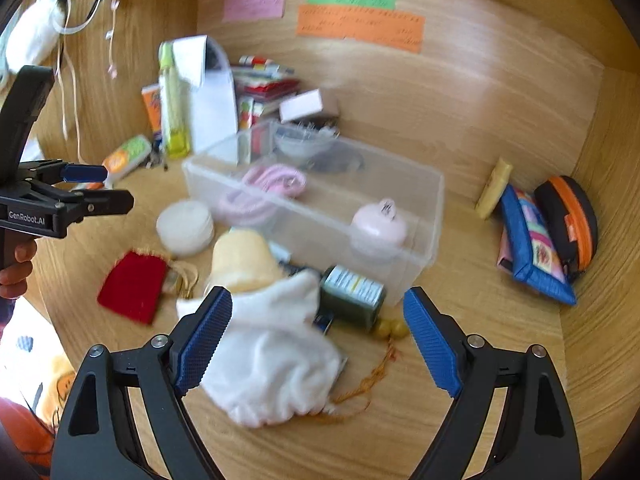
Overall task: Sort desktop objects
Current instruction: 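Move both grippers back toward the items on the desk, then grasp the white cloth pouch with the right gripper while the left grasps the red velvet pouch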
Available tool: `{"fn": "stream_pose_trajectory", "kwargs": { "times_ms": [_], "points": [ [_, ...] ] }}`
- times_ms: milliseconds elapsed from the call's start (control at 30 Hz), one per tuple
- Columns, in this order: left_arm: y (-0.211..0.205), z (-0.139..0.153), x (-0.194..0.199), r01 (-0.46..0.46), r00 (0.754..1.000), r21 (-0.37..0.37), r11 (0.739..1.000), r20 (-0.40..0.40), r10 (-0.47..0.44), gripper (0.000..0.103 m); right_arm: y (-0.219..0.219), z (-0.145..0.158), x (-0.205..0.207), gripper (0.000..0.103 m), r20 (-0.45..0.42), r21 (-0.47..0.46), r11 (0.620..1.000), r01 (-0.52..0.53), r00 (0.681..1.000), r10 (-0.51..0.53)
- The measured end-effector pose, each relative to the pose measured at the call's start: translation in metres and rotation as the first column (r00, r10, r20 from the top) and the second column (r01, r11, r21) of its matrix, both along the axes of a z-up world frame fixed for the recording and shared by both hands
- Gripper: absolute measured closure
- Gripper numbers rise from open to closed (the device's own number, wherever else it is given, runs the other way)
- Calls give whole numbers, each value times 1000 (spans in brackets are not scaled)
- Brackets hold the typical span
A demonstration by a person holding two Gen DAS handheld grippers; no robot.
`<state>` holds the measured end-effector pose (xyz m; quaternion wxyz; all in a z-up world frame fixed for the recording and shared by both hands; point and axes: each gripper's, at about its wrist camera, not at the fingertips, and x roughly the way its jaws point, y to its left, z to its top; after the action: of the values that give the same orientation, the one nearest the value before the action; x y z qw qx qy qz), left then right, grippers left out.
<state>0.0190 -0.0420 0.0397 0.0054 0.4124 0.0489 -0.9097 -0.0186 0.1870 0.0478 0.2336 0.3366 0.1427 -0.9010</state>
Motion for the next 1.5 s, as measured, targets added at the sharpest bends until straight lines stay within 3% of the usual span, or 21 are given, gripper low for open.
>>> {"fn": "stream_pose_trajectory", "kwargs": {
  "times_ms": [267,500,700,933,1200,1300,1367,1500],
  "points": [
    [13,-34,14,11,995,8,1000,102,-12,1,-20,-32,4,17,108,24,997,-70,992,67],
    [23,-53,7,13,990,-33,999,144,-8,1,-27,-43,3,14,129,65,993,-96,988,87],
    [28,-58,3,26,988,4,1000,151,-26,1,-33,-47,1,5,131,100,986,-130,985,117],
    [37,-63,1,50,988,-62,997,148,-41,1,-36,-54,-11,5,147,131,985,-114,985,94],
    [27,-63,6,30,993,-79,996,118,-21,1,-39,-59,-12,3,136,155,979,-132,984,112],
    [21,-61,9,23,995,-81,996,102,-15,12,-39,-61,-6,14,111,175,974,-144,986,126],
    [19,-59,11,22,996,-81,996,92,-15,26,-38,-59,-2,24,102,166,974,-152,985,137],
    [17,-58,12,16,997,-91,996,78,-9,31,-31,-53,-1,30,128,102,981,-162,981,149]
  ]
}}
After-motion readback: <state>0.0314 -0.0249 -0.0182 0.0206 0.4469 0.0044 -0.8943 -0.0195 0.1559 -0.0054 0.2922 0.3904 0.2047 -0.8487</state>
